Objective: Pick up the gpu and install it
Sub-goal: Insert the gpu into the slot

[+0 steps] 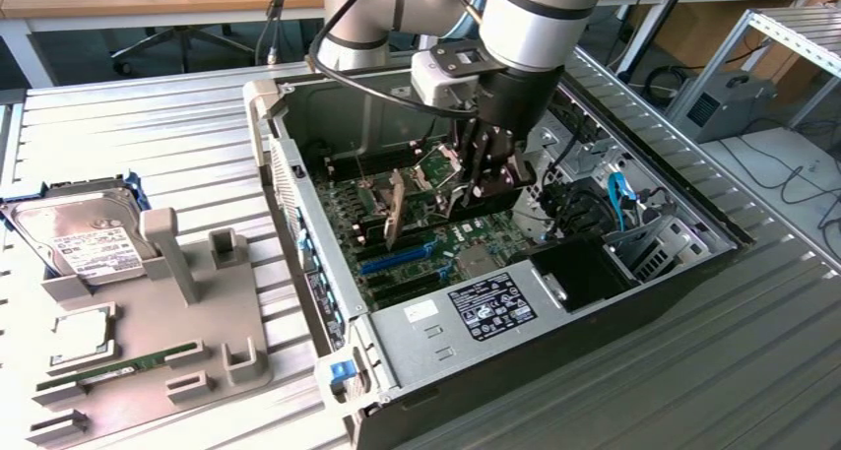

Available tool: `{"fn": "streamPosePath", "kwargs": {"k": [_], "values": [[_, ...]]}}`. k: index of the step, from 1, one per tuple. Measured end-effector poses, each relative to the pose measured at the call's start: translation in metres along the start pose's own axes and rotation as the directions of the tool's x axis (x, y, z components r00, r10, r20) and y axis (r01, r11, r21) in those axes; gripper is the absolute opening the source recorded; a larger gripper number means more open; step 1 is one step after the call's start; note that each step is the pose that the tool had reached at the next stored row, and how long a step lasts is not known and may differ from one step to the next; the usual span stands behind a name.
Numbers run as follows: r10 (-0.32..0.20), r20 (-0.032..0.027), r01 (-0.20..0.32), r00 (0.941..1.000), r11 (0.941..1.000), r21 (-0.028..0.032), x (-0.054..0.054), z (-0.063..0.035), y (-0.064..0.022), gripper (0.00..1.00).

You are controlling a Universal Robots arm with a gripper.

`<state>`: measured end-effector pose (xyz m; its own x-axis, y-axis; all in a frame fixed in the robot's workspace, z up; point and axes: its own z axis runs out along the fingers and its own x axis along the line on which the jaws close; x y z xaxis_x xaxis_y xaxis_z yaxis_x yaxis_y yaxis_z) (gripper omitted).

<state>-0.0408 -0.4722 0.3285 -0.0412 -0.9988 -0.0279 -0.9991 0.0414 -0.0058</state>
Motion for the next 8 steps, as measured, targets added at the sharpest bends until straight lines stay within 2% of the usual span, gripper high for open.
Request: {"fn": "streamPosePath", "kwargs": {"k": [8], "values": [[0.0,-0.0001,0.0,1.0,1.0,0.0,0.0011,0.0017,0.0005,0.26]]}}
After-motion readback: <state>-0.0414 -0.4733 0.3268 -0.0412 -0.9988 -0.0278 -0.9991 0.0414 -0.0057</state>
